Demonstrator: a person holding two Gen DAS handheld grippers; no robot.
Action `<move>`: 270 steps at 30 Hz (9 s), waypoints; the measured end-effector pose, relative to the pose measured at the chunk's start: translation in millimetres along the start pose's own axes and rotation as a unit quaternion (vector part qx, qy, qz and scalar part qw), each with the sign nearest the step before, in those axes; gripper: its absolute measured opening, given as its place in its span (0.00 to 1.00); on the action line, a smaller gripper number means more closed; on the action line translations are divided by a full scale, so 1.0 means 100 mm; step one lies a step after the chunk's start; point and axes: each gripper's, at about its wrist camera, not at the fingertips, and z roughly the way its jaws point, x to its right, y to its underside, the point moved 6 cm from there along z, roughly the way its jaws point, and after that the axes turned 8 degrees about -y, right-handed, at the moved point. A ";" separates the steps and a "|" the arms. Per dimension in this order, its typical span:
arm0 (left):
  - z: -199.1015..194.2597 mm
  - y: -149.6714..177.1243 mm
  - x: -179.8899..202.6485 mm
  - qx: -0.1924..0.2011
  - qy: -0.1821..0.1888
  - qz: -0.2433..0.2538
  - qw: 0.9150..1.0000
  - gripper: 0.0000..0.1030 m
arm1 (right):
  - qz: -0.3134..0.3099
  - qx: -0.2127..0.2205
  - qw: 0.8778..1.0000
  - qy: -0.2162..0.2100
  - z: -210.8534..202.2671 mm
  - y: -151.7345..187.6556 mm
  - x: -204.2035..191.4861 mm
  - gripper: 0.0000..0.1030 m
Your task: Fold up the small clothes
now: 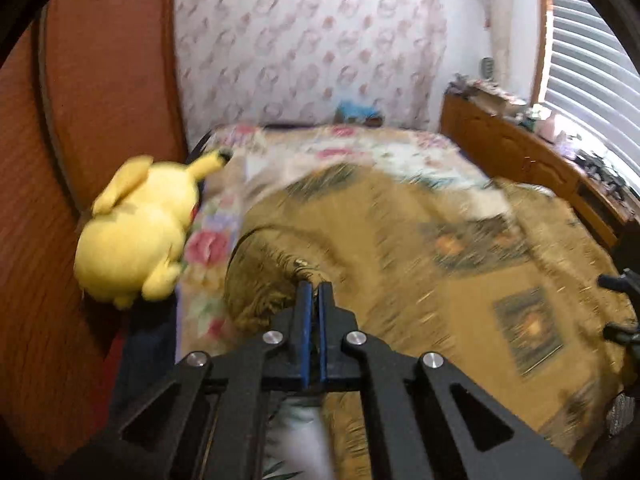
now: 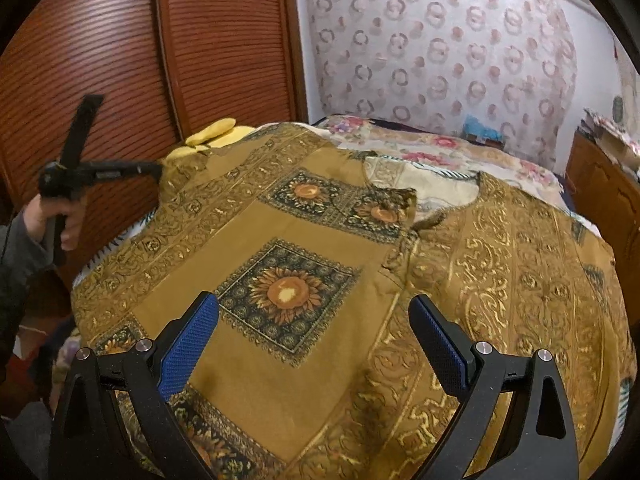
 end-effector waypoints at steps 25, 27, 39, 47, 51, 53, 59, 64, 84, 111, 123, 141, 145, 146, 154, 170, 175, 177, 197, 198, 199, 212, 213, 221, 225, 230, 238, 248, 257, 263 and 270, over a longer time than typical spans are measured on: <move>-0.22 -0.08 0.83 0.001 0.061 0.054 0.997 0.43 | 0.024 0.013 0.999 0.027 -0.19 0.03 0.30 0.95; -0.16 -0.08 0.71 -0.003 0.055 0.042 0.998 0.57 | 0.022 0.012 0.999 0.027 -0.18 0.02 0.28 0.95; 0.74 0.07 0.03 -0.084 0.000 -0.032 0.996 0.60 | 0.013 0.002 1.000 0.026 -0.12 0.04 0.25 0.95; 0.94 0.06 0.02 -0.094 0.004 -0.038 0.995 0.60 | 0.002 -0.009 1.000 0.021 -0.04 0.03 0.24 0.95; 0.90 0.04 0.08 -0.080 0.001 -0.015 0.997 0.42 | 0.005 -0.009 1.000 0.020 -0.05 0.07 0.25 0.95; 0.86 0.01 0.11 -0.073 -0.016 0.000 0.997 0.23 | 0.007 -0.008 1.000 0.021 -0.08 0.08 0.26 0.95; 0.61 -0.21 0.24 -0.022 -0.028 0.021 0.999 0.00 | 0.018 0.000 1.000 0.023 -0.15 0.09 0.33 0.95; 0.53 -0.42 0.58 -0.015 0.012 0.042 0.999 0.00 | 0.026 0.003 0.999 0.026 -0.18 0.12 0.41 0.95; 0.42 -0.78 1.62 -0.017 0.113 0.092 0.989 0.55 | 0.056 0.018 0.996 0.065 -0.56 0.26 0.78 0.95; 0.75 0.28 1.51 -0.092 0.077 0.093 0.988 0.60 | 0.154 -0.017 0.966 0.209 -1.46 0.78 2.69 0.54; 0.78 0.26 1.55 -0.089 0.084 0.097 0.988 0.68 | 0.217 -0.049 0.960 0.170 -1.39 1.05 2.97 0.53; 0.78 0.26 1.56 -0.089 0.082 0.098 0.988 0.70 | 0.069 0.007 0.978 0.196 -1.44 0.25 2.41 0.06; 0.78 0.26 1.56 -0.089 0.081 0.098 0.988 0.70 | 0.040 -0.004 0.987 0.156 -1.14 0.11 2.09 0.06; 0.78 0.26 1.55 -0.089 0.082 0.098 0.988 0.70 | 0.039 -0.010 0.988 0.148 -1.07 0.13 2.04 0.06; 0.79 0.25 1.51 -0.087 0.072 0.090 0.990 0.70 | 0.056 -0.071 0.989 0.117 -0.58 0.49 1.89 0.07; 0.10 0.04 1.54 -0.009 0.065 0.029 0.997 0.70 | 0.092 -0.023 0.983 0.157 -1.01 0.33 2.17 0.46; -0.08 0.00 1.65 0.008 0.072 0.030 0.997 0.70 | 0.127 -0.038 0.977 0.167 -0.86 0.38 2.57 0.46; -0.14 -0.01 1.69 0.013 0.074 0.031 0.997 0.70 | 0.137 -0.042 0.973 0.182 -0.83 0.40 2.69 0.46; -0.27 0.05 1.73 0.029 0.063 0.037 0.997 0.70 | 0.108 0.005 0.983 0.152 -0.78 -0.07 2.60 0.01; -0.27 0.04 1.73 0.029 0.063 0.037 0.997 0.70 | 0.106 0.008 0.983 0.148 -0.78 -0.11 2.56 0.01; -0.28 0.05 1.73 0.029 0.063 0.036 0.997 0.70 | 0.105 0.008 0.983 0.148 -0.78 -0.13 2.54 0.01; -0.26 0.14 1.76 0.022 0.073 0.033 0.997 0.70 | 0.177 -0.072 0.959 0.211 -0.48 0.23 3.35 0.48; -0.27 0.15 1.77 0.022 0.073 0.034 0.997 0.70 | 0.179 -0.065 0.961 0.203 -0.49 0.24 3.36 0.48; -0.27 0.18 1.77 0.020 0.076 0.031 0.996 0.70 | 0.126 -0.057 0.977 0.165 -0.45 0.09 3.10 0.02; -0.29 0.17 1.74 0.021 0.075 0.028 0.997 0.70 | 0.109 -0.028 0.983 0.143 -0.47 -0.17 2.84 0.02; -0.29 0.15 1.70 0.024 0.073 0.026 0.997 0.70 | 0.074 -0.022 0.991 0.113 -0.32 -0.48 2.45 0.02; -0.15 0.05 1.53 0.022 0.061 0.026 0.998 0.70 | 0.057 -0.035 0.988 0.141 -0.23 -0.56 2.38 0.42; 0.46 -0.25 1.10 -0.006 0.024 0.018 1.000 0.70 | 0.089 -0.106 0.972 0.189 -0.04 -0.08 3.15 0.42; 1.00 -0.52 0.70 -0.045 0.000 0.007 0.999 0.70 | 0.128 -0.076 0.976 0.157 0.00 -0.03 3.34 0.48; 1.32 -0.65 0.50 -0.065 -0.023 0.007 0.998 0.70 | 0.127 -0.076 0.977 0.153 0.01 -0.04 3.32 0.48; 1.51 -0.87 0.41 -0.062 -0.003 -0.015 0.998 0.70 | 0.127 -0.076 0.977 0.154 0.01 -0.04 3.32 0.48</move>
